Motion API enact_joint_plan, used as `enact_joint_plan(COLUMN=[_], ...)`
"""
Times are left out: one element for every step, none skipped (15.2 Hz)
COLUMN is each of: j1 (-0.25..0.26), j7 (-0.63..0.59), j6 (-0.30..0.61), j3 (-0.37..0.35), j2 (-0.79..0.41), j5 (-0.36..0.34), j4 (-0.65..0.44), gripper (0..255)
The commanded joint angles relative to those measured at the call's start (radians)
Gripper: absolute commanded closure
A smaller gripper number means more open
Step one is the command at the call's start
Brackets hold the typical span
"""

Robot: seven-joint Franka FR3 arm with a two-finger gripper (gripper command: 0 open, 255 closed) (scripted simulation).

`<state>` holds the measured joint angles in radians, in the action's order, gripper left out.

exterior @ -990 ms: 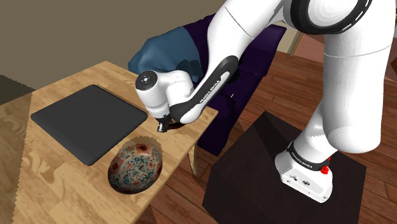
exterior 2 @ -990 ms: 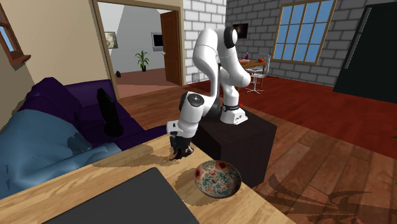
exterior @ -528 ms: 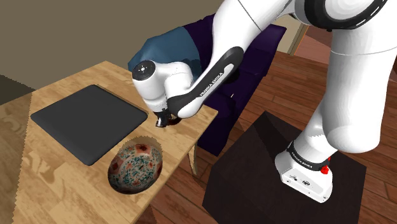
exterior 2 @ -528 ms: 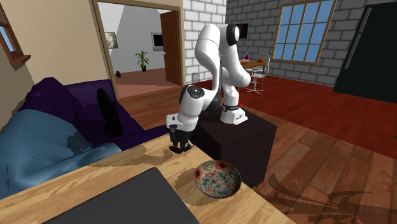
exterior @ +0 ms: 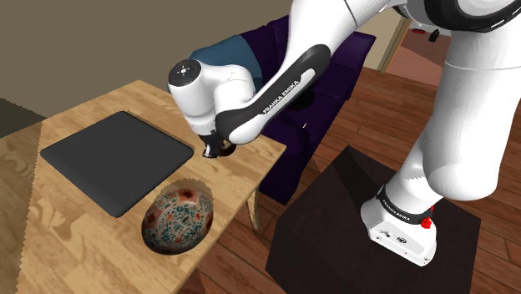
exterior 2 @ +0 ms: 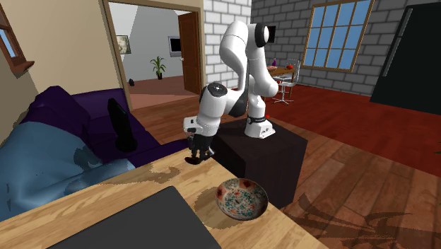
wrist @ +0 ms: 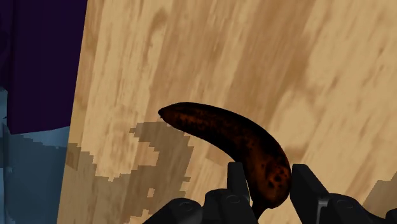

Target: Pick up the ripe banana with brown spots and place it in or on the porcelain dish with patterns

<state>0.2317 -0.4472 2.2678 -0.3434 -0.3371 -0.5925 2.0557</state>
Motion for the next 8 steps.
enact_joint_plan(j1=[-0.005, -0.007, -0.008, -0.01, -0.011, -0.013, -0.014, 0.003], j7=[0.017, 0.025, 0.032, 0.04, 0.047, 0.054, 0.06, 0.04], j6=[-0.017, -0.026, -0.034, -0.043, -0.052, -0.061, -0.068, -0.083], j3=[-0.006, -0.009, -0.011, -0.014, -0.016, -0.019, -0.02, -0.029], j2=[0.021, 0.03, 0.039, 0.048, 0.057, 0.065, 0.072, 0.064], j5=[0.016, 0.024, 0.032, 0.039, 0.046, 0.054, 0.059, 0.059], j4=[-0.001, -0.003, -0.005, -0.007, -0.009, -0.012, -0.014, -0.027], gripper=[255, 255, 255, 255, 255, 255, 255, 255])
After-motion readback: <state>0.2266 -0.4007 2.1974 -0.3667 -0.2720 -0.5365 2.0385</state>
